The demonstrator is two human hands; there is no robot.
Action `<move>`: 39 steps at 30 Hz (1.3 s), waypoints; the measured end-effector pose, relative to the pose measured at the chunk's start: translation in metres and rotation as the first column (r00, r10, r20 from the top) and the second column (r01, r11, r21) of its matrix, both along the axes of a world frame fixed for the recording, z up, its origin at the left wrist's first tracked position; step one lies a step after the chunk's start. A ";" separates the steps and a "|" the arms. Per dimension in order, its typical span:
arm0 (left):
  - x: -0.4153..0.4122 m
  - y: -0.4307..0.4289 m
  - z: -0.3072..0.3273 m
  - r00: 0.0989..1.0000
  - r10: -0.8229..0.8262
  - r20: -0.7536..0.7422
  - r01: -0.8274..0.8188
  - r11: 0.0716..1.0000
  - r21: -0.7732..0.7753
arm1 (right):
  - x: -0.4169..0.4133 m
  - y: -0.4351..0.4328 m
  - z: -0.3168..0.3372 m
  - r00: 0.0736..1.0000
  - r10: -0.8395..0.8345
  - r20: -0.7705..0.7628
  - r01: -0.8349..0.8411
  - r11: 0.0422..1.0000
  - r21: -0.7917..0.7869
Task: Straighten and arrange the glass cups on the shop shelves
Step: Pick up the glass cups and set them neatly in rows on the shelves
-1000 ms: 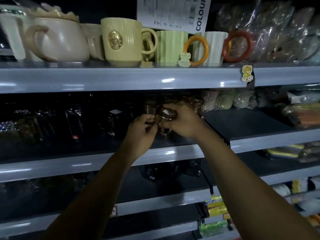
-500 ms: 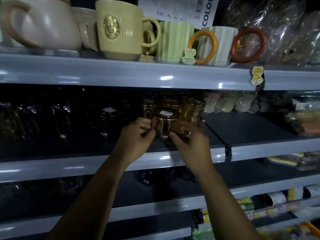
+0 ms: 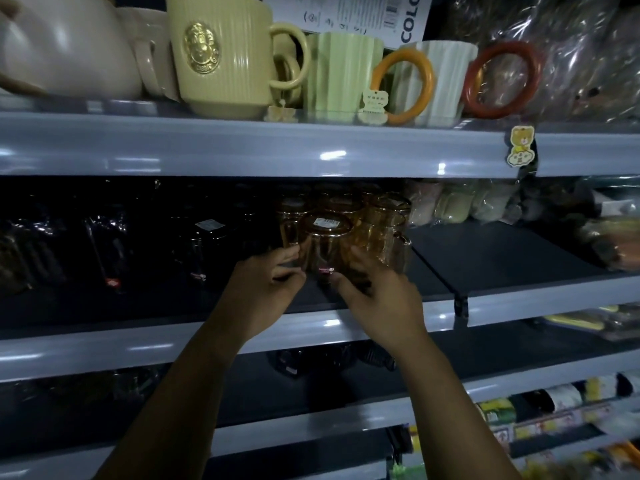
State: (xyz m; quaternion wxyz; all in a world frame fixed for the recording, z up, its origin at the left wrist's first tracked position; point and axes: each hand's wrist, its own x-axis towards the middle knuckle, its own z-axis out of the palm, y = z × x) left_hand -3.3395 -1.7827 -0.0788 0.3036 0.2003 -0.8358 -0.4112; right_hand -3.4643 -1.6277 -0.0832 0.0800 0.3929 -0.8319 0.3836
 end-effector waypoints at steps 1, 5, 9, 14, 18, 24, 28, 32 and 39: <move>0.000 0.000 0.000 1.000 -0.002 0.006 0.002 1.000 -0.005 | 0.001 0.000 0.001 1.000 -0.006 -0.012 0.006 0.999 0.040; -0.001 0.003 0.001 0.999 0.004 0.052 -0.001 0.998 -0.055 | 0.001 -0.003 0.003 0.999 -0.029 -0.040 0.036 0.984 0.175; -0.003 0.006 0.000 0.997 0.020 0.073 -0.012 0.995 -0.098 | 0.000 -0.007 0.005 0.999 -0.007 -0.039 0.015 0.981 0.195; -0.003 0.012 0.001 0.997 0.047 0.055 -0.040 0.992 -0.122 | 0.002 -0.010 0.007 1.000 -0.001 0.007 0.000 0.975 0.224; -0.001 0.014 0.003 0.992 0.103 -0.076 -0.110 0.989 -0.097 | -0.005 0.007 0.011 0.980 0.111 0.167 -0.063 0.960 -0.274; -0.004 0.028 0.018 0.976 -0.010 -0.217 -0.030 0.983 -0.179 | -0.035 0.034 0.022 0.978 -0.187 0.094 0.209 0.885 -0.416; -0.016 0.040 0.026 0.955 -0.076 -0.288 0.002 0.968 -0.251 | -0.055 0.025 0.026 0.956 -0.090 0.279 0.145 0.972 -0.183; -0.023 0.053 0.018 0.941 -0.108 -0.319 0.042 0.977 -0.208 | -0.062 0.024 0.021 0.953 -0.058 0.297 0.119 0.974 -0.191; -0.032 0.068 0.009 0.949 -0.159 -0.271 0.134 0.985 -0.110 | -0.054 0.060 0.043 0.977 0.002 0.215 0.057 0.961 -0.269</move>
